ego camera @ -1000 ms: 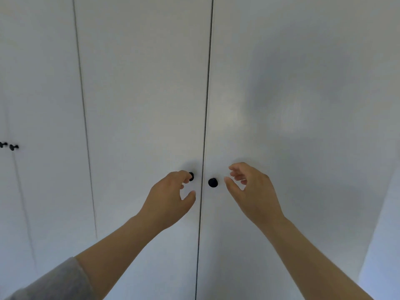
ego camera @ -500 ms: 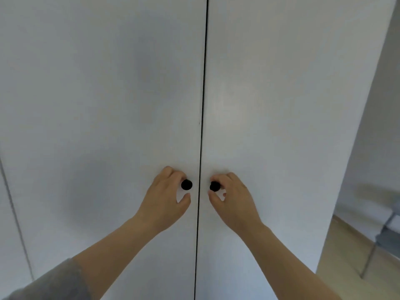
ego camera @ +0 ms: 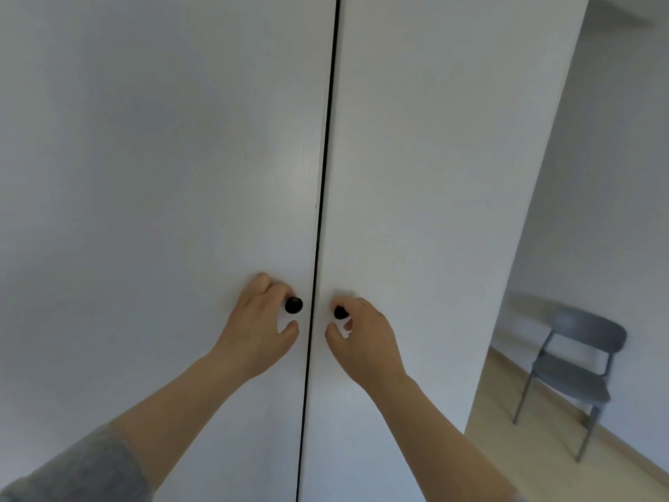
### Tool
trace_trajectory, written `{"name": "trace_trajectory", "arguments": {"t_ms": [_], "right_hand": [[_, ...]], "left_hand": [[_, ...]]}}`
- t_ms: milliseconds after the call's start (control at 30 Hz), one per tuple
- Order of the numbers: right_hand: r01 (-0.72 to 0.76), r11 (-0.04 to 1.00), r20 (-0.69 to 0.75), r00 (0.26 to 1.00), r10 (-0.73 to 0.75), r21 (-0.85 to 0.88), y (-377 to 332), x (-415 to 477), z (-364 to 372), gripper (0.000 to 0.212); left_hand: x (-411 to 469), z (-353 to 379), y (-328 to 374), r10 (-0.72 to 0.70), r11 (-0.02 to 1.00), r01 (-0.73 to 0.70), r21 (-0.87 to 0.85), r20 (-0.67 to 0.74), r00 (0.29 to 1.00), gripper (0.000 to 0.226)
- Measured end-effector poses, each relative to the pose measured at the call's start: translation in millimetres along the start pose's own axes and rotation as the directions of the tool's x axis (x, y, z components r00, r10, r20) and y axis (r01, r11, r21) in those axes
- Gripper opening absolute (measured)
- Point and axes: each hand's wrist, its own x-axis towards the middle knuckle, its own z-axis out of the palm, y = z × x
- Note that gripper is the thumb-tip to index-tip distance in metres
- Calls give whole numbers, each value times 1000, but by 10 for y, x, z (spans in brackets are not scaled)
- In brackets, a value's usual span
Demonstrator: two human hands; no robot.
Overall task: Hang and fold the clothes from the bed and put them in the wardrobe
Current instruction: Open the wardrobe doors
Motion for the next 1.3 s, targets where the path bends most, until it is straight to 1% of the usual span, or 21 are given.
{"name": "trace_trajectory", "arguments": {"t_ms": [233, 367, 567, 633, 700, 767, 867, 967, 1033, 1133, 1233, 1300], "right_hand": [[-64, 998, -2, 998, 64, -18, -79, -243, -140, 30], [-105, 994, -39, 994, 104, -42, -80, -455, -241, 26], [-196, 980, -97, 976, 192, -27, -114, -689, -379, 20], [-230, 973, -109, 968, 227, -17, -132, -736, -421, 19], [-246, 969, -112, 964, 242, -18, -148, -777, -465, 19], [-250, 968, -114, 962, 246, -22, -160, -820, -524, 19], [-264, 964, -112, 959, 260, -24, -175, -908, -645, 18], [-259, 965, -114, 960, 254, -30, -151, -1025, -790, 17], [-263, 964, -122, 959, 258, -28, -123, -1124, -874, 17], [-268, 963, -161, 951, 264, -2, -67, -1280, -972, 21], [-267, 963, -187, 945, 267, 25, -34, -1395, -984, 32], [-287, 954, -225, 927, 300, 88, -32, -1461, -956, 48]], "left_hand": [[-16, -21, -20, 21, 1000, -21, -7, 25, 999, 29], [-34, -9, -20, 37, 999, -36, -10, 26, 999, 31], [-63, -37, -8, 34, 999, -34, -11, 72, 997, 36], [-80, -65, 58, 21, 995, -13, -95, 81, 996, 36], [-92, -113, 179, 2, 967, 12, -255, 54, 999, 35], [-76, -181, 365, -6, 917, 17, -399, 30, 1000, 33], [-36, -292, 736, 67, 828, -21, -560, 61, 996, 32], [-58, -382, 1110, 181, 745, -89, -661, 72, 981, 32], [-107, -406, 1279, 227, 708, -134, -694, 44, 973, 37], [-158, -411, 1444, 239, 706, -146, -693, 39, 970, 34], [-174, -405, 1585, 264, 735, -151, -661, 74, 962, 28], [-197, -409, 1672, 271, 759, -162, -631, 80, 959, 27]]}}
